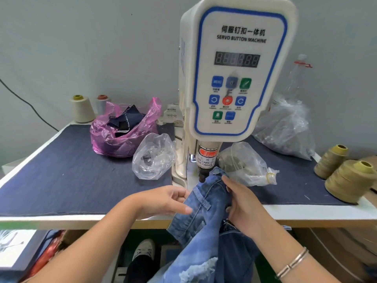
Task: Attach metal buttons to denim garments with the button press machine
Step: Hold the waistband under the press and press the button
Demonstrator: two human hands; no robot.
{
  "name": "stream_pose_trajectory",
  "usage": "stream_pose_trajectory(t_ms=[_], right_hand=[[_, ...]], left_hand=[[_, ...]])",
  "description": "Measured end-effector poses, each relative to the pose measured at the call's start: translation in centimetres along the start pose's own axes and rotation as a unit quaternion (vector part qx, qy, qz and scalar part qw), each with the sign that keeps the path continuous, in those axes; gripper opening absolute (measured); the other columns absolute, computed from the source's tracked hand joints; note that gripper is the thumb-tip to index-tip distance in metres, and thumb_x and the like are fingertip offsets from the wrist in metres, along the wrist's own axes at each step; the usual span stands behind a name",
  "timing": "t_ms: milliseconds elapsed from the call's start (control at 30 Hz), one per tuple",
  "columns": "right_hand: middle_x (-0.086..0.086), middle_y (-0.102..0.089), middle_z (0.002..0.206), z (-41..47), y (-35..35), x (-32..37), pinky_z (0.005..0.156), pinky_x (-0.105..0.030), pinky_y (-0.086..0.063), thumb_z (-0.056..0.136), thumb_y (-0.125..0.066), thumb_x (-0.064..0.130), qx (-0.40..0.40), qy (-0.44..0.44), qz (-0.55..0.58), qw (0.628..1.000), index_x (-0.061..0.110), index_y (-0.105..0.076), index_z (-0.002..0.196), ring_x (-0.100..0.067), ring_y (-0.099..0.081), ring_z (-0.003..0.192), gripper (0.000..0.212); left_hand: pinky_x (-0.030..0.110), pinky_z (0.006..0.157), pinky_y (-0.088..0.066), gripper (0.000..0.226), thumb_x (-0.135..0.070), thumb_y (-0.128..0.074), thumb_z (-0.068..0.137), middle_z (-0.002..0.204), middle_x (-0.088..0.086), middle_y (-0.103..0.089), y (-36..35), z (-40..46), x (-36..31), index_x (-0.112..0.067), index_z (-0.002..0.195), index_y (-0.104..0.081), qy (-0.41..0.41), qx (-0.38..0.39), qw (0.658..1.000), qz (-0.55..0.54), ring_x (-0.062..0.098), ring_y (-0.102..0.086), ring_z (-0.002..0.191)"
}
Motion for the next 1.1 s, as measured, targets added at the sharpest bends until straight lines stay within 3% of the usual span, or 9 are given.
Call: stream_pose_trajectory(t_ms=[133,233,400,500,600,733,800,967,1100], right_hand=[[-0.011,-0.073,0.095,0.3,1.5,0.9,0.083,-0.042,-0.052,0.092,-0.054,0.032,-0.033,0.015,0.066,0.997,0.009,-0.067,0.103,-0.027,-0.069,0.087,0.028],[-0.009,-0.072,0.105,0.5,2.5,1.6,0.094,-0.042,-0.047,0.092,-0.055,0.032,-0.043,0.006,0.079,0.996,0.011,-0.068,0.111,-0.025,-0.067,0.097,0.03],[-0.007,-0.073,0.102,0.8,3.0,1.0,0.091,-0.041,-0.048,0.085,-0.062,0.031,-0.041,-0.04,0.022,0.998,0.013,-0.069,0.114,-0.025,-0.067,0.092,0.034],[-0.001,-0.075,0.089,0.5,2.5,1.1,0.062,-0.031,-0.056,0.072,-0.071,0.041,0.025,-0.077,-0.04,0.996,0.024,-0.078,0.091,-0.017,-0.072,0.076,0.026],[-0.002,-0.075,0.091,0.4,1.4,1.7,0.057,-0.023,-0.054,0.063,-0.079,0.038,0.089,-0.067,-0.113,0.987,0.022,-0.079,0.086,-0.014,-0.072,0.079,0.028],[-0.011,-0.073,0.101,1.2,0.6,1.9,0.07,-0.029,-0.057,0.075,-0.078,0.019,0.071,-0.024,-0.163,0.984,0.014,-0.075,0.094,-0.02,-0.071,0.088,0.019],[-0.016,-0.071,0.105,1.6,0.5,1.7,0.082,-0.036,-0.054,0.078,-0.076,0.017,0.038,0.004,-0.165,0.986,0.012,-0.073,0.098,-0.024,-0.067,0.092,0.02],[-0.008,-0.075,0.095,2.3,-0.2,1.1,0.068,-0.032,-0.054,0.082,-0.071,0.018,0.008,0.031,-0.115,0.993,0.016,-0.074,0.093,-0.021,-0.071,0.083,0.012],[-0.013,-0.074,0.097,3.0,-0.2,0.8,0.081,-0.041,-0.054,0.083,-0.07,0.018,-0.014,0.032,-0.074,0.997,0.014,-0.074,0.094,-0.028,-0.07,0.089,0.012]], left_hand=[[0.031,0.091,-0.047,0.006,-0.021,-0.064,0.091,0.094,-0.009,-0.069,0.4,-0.3,-0.3,-0.017,0.093,-0.067,0.022,0.018,0.991,0.134,0.012,-0.062,0.091],[0.036,0.1,-0.047,0.018,-0.021,-0.057,0.095,0.111,0.005,-0.067,1.5,-0.5,-1.1,-0.009,0.107,-0.063,-0.004,0.012,0.996,0.09,0.021,-0.062,0.107],[0.03,0.083,-0.05,0.014,-0.021,-0.057,0.089,0.106,0.004,-0.069,2.4,-0.7,-1.8,-0.027,0.093,-0.069,-0.017,-0.007,1.0,0.015,0.02,-0.065,0.098],[0.024,0.071,-0.048,0.012,-0.015,-0.058,0.083,0.087,0.005,-0.067,3.0,-0.6,-2.9,-0.019,0.084,-0.069,-0.043,-0.045,0.998,-0.01,0.017,-0.062,0.08],[0.018,0.061,-0.046,0.022,-0.007,-0.054,0.088,0.073,0.001,-0.063,3.3,-0.3,-4.4,-0.018,0.076,-0.068,-0.056,-0.08,0.995,0.013,0.012,-0.058,0.066],[0.027,0.069,-0.038,0.019,0.001,-0.05,0.091,0.078,0.011,-0.055,4.2,0.6,-4.9,-0.01,0.079,-0.06,-0.04,-0.151,0.979,0.132,0.02,-0.05,0.075],[0.025,0.07,-0.038,0.016,-0.002,-0.054,0.091,0.077,0.006,-0.058,4.5,0.6,-4.4,-0.011,0.08,-0.061,-0.04,-0.17,0.977,0.122,0.017,-0.052,0.074],[0.02,0.078,-0.04,0.011,-0.033,-0.069,0.084,0.079,-0.015,-0.068,4.9,0.4,-3.3,-0.022,0.084,-0.068,-0.057,-0.205,0.97,0.117,-0.002,-0.061,0.076],[0.028,0.095,-0.043,0.058,-0.056,-0.071,0.066,0.109,-0.007,-0.069,4.4,0.6,-1.1,-0.022,0.111,-0.061,-0.041,-0.213,0.973,0.082,0.007,-0.064,0.102]])
Point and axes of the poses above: each hand's wrist, its own z-axis towards the middle knuckle, its own y-axis out of the back of the hand, x = y × z, the point moved 4 cm from there along z, towards the middle knuckle
